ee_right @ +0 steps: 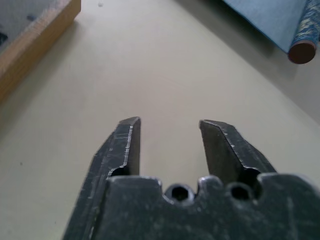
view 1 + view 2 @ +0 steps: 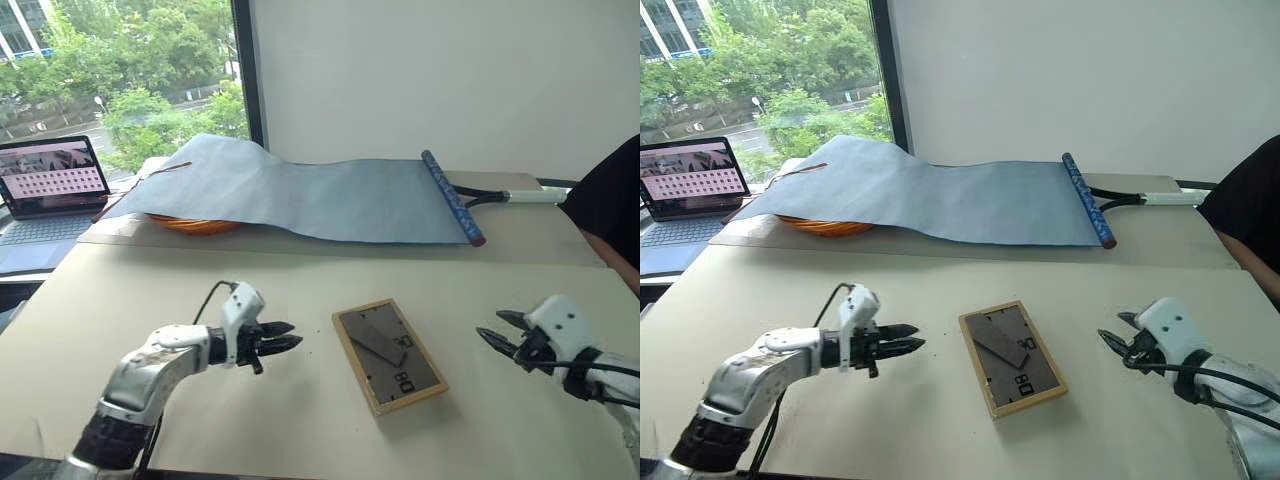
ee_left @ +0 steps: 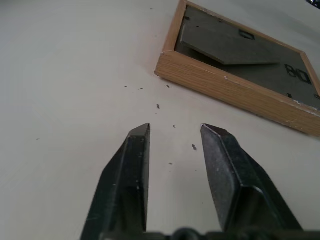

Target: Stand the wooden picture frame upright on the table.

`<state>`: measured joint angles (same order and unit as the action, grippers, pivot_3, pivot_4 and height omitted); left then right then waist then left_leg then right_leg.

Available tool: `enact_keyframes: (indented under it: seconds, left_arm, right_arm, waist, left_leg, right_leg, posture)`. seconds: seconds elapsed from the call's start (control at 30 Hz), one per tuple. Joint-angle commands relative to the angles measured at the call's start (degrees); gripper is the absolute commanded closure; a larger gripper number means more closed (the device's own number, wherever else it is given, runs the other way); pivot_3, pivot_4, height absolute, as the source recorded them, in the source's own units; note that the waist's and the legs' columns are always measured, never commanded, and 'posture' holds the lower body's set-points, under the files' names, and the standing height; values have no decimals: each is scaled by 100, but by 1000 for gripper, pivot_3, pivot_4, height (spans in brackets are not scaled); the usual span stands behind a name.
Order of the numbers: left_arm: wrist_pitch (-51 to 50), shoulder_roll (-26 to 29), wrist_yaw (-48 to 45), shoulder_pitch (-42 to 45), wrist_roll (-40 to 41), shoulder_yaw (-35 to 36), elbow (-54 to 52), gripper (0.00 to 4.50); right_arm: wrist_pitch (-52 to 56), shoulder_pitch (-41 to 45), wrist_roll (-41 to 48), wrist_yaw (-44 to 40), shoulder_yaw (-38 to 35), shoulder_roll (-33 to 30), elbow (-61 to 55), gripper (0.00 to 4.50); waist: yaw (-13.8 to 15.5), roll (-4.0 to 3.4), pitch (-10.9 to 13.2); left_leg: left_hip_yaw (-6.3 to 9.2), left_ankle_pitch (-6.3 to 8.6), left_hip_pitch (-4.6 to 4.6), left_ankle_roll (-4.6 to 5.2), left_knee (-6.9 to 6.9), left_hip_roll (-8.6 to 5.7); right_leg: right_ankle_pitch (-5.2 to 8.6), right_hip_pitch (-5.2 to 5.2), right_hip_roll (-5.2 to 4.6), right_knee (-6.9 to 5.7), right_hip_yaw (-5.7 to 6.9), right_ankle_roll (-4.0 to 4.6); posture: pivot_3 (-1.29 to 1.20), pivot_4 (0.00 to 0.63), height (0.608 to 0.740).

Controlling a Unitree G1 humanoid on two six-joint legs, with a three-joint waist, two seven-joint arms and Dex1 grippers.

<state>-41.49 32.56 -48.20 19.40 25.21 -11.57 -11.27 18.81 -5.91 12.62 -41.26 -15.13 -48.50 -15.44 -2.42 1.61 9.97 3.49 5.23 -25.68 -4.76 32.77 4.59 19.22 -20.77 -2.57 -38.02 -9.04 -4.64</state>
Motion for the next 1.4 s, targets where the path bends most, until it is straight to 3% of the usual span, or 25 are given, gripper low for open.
enact_keyframes:
  seconds: [0.03,0.1,0.13,0.33,0.73,1.03,1.2,1.3,1.37,1.4]
  left_arm:
    - [-89,-308,84,358,-305,-592,-22,4495]
    - [-178,-463,135,467,-347,-703,37,4500]
    - [-211,-541,160,514,-373,-756,69,4500]
    - [-248,-270,21,569,-593,-786,119,4500]
    - [-207,785,-215,66,-569,-151,33,4500]
    - [-483,904,-51,-274,-483,261,-230,4500]
    - [-1192,625,162,-228,354,1427,-77,4500]
    - [-2811,198,890,-14,1255,2800,-366,4500]
    - [-4121,262,645,79,2039,3465,-264,4500]
    - [-4642,376,452,101,2599,3645,-5,4244]
  right_arm:
    - [-9,-7,68,-431,258,-174,-246,3732]
    - [56,-29,165,-596,370,-161,-335,4444]
    - [96,-29,255,-680,448,-105,-400,4482]
    - [134,288,470,-1003,1305,405,-528,4482]
    - [-121,1701,-235,-952,2745,1509,596,4482]
    - [-95,2205,-401,-1191,3039,1761,979,4482]
    - [-79,2064,-326,-1282,2656,1386,899,4482]
    - [-223,1995,-230,-1416,2243,967,1001,4482]
    - [-383,1974,-181,-1500,2090,793,1147,4482]
    - [-483,1974,-167,-1538,2056,749,1250,4498]
  waist:
    - [-1,0,0]
    - [-3,0,0]
    - [-7,0,0]
    - [-59,0,0]
    - [-226,4,-2]
    - [-307,14,-8]
    - [-284,14,-8]
    - [-161,19,-4]
    - [-112,25,0]
    - [-104,27,0]
  left_leg:
    - [0,0,0,0,1,-1]
    - [1,0,0,0,2,-1]
    - [1,0,0,0,2,-1]
    - [5,0,6,0,3,0]
    - [8,-1,29,-1,0,8]
    - [9,0,48,-1,-2,15]
    - [10,0,46,-1,-4,14]
    - [9,0,33,-1,-3,11]
    - [11,0,29,-1,0,10]
    - [13,0,25,-1,0,10]
  right_leg:
    - [0,0,0,-1,0,0]
    - [0,2,0,-1,0,-1]
    - [0,2,0,-1,0,-1]
    - [0,7,3,-4,1,-3]
    - [-1,24,8,-6,7,-2]
    - [-1,43,13,-8,13,5]
    - [1,42,13,-9,13,5]
    - [3,37,9,-5,14,1]
    - [4,34,8,-4,17,-2]
    - [4,31,8,-4,19,-2]
  posture:
    - [0,150,740]
    - [0,150,740]
    - [0,150,740]
    - [0,150,740]
    - [0,150,740]
    - [0,150,740]
    - [0,150,740]
    - [0,150,740]
    - [0,150,740]
    - [0,150,740]
